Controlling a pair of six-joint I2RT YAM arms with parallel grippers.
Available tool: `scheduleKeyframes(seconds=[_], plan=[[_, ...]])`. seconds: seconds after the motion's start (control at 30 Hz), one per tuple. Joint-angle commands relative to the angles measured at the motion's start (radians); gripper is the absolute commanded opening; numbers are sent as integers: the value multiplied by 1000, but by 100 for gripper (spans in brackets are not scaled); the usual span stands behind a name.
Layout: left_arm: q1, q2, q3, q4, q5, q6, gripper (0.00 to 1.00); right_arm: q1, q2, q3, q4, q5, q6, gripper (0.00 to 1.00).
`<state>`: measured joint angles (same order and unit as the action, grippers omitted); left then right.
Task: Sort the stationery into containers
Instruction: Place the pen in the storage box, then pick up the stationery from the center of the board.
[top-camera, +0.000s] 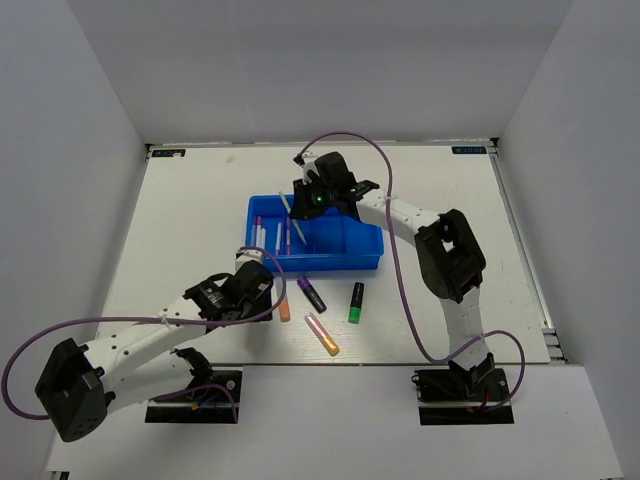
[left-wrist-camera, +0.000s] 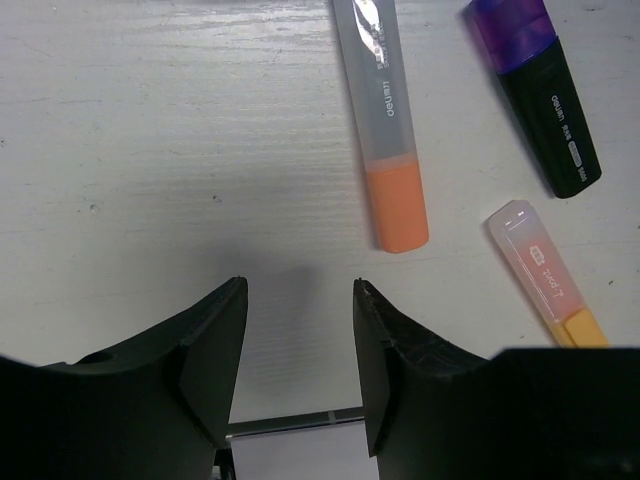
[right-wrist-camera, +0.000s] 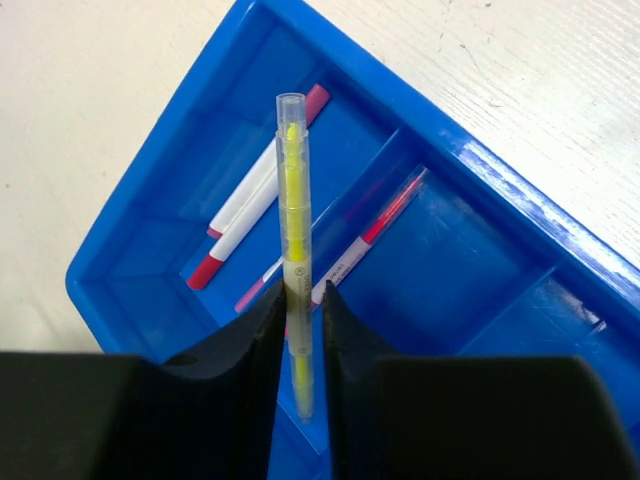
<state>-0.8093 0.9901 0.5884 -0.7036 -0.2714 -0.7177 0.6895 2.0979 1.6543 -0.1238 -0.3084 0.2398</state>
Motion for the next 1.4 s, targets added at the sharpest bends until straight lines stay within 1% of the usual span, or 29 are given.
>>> scheduleKeyframes(seconds=[0.0,0.17,0.23,0.43,0.57,0.6,0.67,0.7,0.77,0.87,1.0,1.07,1.1,1.17,1.2,1.27,1.3,1.33,1.37], plan=[[-8,2,37,18,-28,-12,57,10,1,-5,38,9,-3,26],[-14,51,51,36,-31,-17,57,8,-22,-19,36,9,-17,36],[-21,74,59,52,-31,-19,57,5,-32,-19,27,11,-16,37],[-63,151,105,81,-60,-26,57,5,-50,-31,-3,34,-30,37],[-74,183,123,88,-68,-29,57,7,-59,-36,-31,54,-40,37],[-76,194,126,93,-69,-31,57,5,-59,-36,-43,52,-48,36],[-80,202,128,95,-69,-32,57,5,-58,-33,-54,54,-48,36],[-82,206,131,95,-72,-31,57,-1,-61,-36,-54,52,-48,41],[-82,206,129,95,-77,-32,57,-1,-70,-39,-56,48,-51,47],[-83,214,131,101,-88,-29,57,-2,-79,-42,-60,40,-54,50],[-80,232,140,99,-98,-28,57,-2,-91,-39,-80,40,-43,50],[-80,239,145,104,-103,-26,57,-13,-133,-37,-99,46,-40,47],[-80,246,146,102,-109,-25,57,-13,-139,-31,-137,54,-45,45],[-82,263,148,116,-111,-20,57,-34,-179,-7,-187,80,-57,45],[-82,268,149,131,-112,-22,57,-50,-188,7,-267,80,-59,45],[-85,297,149,144,-112,-25,57,-80,-237,7,-312,81,-76,45],[-83,304,151,157,-112,-26,57,-105,-252,-11,-351,71,-82,46],[-82,312,156,164,-109,-32,57,-117,-287,-48,-352,69,-85,46],[-82,337,159,168,-111,-32,57,-155,-323,-68,-355,68,-88,46]])
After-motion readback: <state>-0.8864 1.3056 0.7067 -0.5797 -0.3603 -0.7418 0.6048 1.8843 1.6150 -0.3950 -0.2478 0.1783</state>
